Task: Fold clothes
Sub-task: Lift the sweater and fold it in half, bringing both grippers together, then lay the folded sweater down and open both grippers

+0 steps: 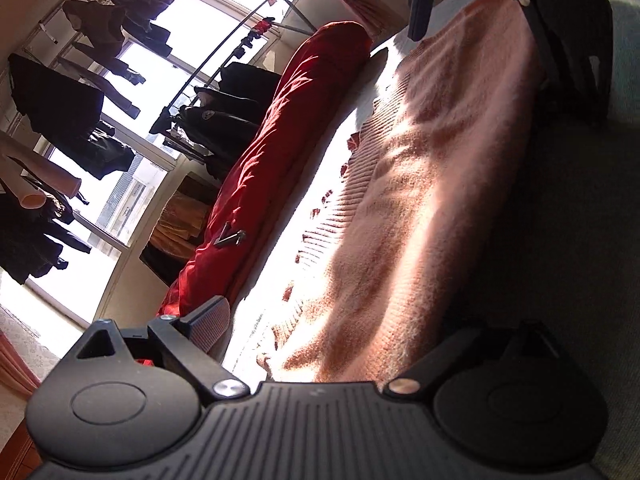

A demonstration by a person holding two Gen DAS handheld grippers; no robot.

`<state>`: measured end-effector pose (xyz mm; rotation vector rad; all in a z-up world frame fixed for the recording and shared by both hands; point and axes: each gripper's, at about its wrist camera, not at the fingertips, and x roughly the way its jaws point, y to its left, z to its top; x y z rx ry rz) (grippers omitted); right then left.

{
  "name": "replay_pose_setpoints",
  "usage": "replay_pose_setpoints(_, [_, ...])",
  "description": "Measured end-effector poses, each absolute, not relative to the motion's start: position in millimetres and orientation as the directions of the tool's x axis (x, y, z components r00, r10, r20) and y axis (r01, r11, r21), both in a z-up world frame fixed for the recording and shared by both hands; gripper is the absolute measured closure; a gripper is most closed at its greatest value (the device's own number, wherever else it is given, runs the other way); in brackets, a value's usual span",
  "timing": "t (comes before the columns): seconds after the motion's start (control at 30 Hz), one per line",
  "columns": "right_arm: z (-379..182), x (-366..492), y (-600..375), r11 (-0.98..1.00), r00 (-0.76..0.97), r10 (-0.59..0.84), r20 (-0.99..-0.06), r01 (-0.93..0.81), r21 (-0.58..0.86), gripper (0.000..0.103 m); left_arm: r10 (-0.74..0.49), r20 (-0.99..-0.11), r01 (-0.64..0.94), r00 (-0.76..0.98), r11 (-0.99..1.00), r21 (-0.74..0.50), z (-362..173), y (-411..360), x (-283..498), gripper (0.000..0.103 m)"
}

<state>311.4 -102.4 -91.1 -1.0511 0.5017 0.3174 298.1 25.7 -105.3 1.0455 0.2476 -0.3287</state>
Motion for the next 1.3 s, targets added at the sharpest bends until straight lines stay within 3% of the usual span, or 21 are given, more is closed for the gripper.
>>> replay_pose_setpoints(0.17, [-87.1,318.6,-181.7,0.5,0.832,-0.115,-0.543,-0.424,-0.755,0.0,-0.117,-0.382,0.393,0.917,0.441,0.807,-108.4,25.7,300.5,0.007])
replay_pose_setpoints(0.3, [-90.4,313.7,-214.8,0.487,0.83,-0.104,-0.549,-0.438,-0.755,0.003,-0.104,-0.384,0.393,0.917,0.382,0.836,-114.0,12.0,302.4,0.01])
replay_pose_setpoints(0.4, [-91.2,306.7,-214.2,0.446,0.837,-0.052,-0.545,-0.468,-0.762,0.016,-0.102,-0.398,0.408,0.912,0.324,0.853,-118.2,-0.6,302.1,0.022])
replay_pose_setpoints(0.47, [-95.4,299.8,-210.6,0.384,0.838,-0.016,-0.545,-0.498,-0.778,0.029,-0.097,-0.414,0.424,0.905,0.281,0.861,-121.1,-7.9,300.6,0.037])
replay_pose_setpoints(0.57, [-104.4,292.7,-209.5,0.285,0.848,0.011,-0.53,-0.511,-0.811,0.033,-0.077,-0.425,0.429,0.902,0.258,0.865,-124.4,-10.8,297.4,0.057])
replay_pose_setpoints(0.8, [-108.1,295.9,-221.8,0.253,0.859,0.003,-0.511,-0.496,-0.831,0.034,-0.03,-0.447,0.443,0.894,0.204,0.873,-132.0,-17.6,290.3,0.058])
replay_pose_setpoints(0.9, [-103.6,308.1,-218.3,0.329,0.821,0.029,-0.57,-0.546,-0.77,0.057,-0.019,-0.458,0.454,0.889,0.181,0.872,-133.8,-21.5,295.4,0.062])
replay_pose_setpoints(0.93, [-103.5,308.2,-217.8,0.324,0.814,0.036,-0.58,-0.558,-0.764,0.069,-0.014,-0.466,0.46,0.885,0.178,0.87,-134.1,-21.7,296.7,0.065])
replay_pose_setpoints(1.03, [-105.6,304.0,-219.4,0.294,0.812,0.047,-0.581,-0.567,-0.769,0.074,0.002,-0.483,0.472,0.876,0.203,0.858,-132.2,-21.1,297.7,0.069])
replay_pose_setpoints(1.17, [-107.5,302.6,-219.9,0.311,0.812,0.046,-0.581,-0.565,-0.765,0.078,0.005,-0.51,0.499,0.86,0.196,0.844,-136.4,-22.4,297.4,0.092])
replay_pose_setpoints(1.3, [-101.9,306.7,-221.5,0.34,0.789,0.054,-0.612,-0.591,-0.732,0.08,0.005,-0.504,0.496,0.864,0.169,0.852,-136.2,-21.4,295.9,0.094])
